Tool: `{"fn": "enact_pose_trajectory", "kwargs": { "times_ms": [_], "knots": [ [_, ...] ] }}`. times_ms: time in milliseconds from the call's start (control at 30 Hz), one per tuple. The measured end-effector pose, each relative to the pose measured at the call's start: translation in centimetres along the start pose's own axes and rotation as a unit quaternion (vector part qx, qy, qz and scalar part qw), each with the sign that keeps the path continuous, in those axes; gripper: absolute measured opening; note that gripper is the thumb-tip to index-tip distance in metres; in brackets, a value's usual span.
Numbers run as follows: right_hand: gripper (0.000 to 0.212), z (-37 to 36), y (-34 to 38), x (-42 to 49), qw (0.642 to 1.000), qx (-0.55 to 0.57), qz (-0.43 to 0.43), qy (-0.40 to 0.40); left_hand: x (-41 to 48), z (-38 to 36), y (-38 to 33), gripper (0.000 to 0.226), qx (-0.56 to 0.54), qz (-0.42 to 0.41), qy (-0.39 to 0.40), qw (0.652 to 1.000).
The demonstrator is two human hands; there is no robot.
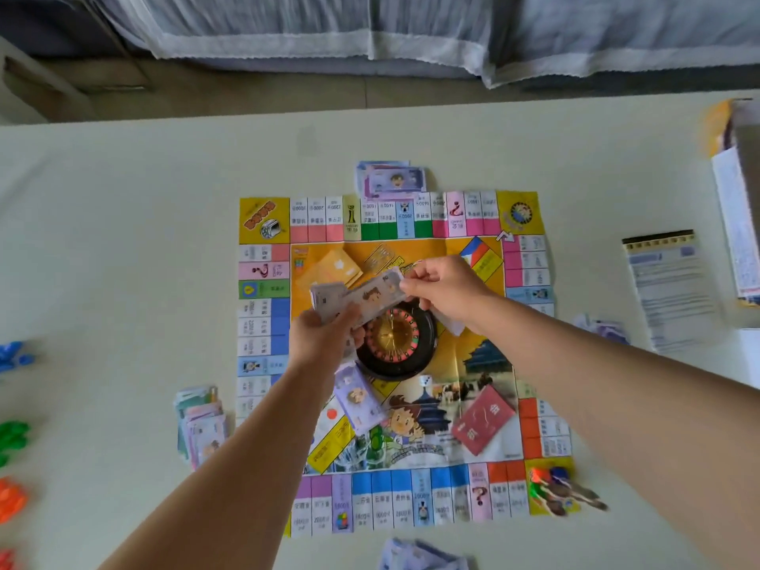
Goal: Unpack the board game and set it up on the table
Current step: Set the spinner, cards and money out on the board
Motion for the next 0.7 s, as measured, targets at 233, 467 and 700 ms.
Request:
{"fn": "enact_pose_trajectory", "kwargs": {
  "times_ms": [233,467,700],
  "knots": [
    [0.007,2.8,-0.2,6.3,0.984,0.106,-0.013,-0.139,3.9,-3.0,-4.6,0.011,-0.084,0.005,-0.003,0.996],
    [0.006,4.0,0.7,11.8,0.964,0.112,-0.024,-0.239,6.8,-4.8,-6.7,0.027,-0.097,0.041,0.089,0.990],
    [0.022,4.8,-0.2,11.1,0.973,-0.061,0.026,-0.220,6.3,-6.4,-6.8,0.026,0.000,0.000,0.112,0.994]
  ]
}}
Point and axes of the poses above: each hand's wrist, its own x-axis towards the middle knuckle, its own z-axis out of the back of the hand, y = z × x, the point moved 2 cm from there along x, towards the middle knuckle, and after that the axes turned 11 degrees about z, right-handed, at the moved point
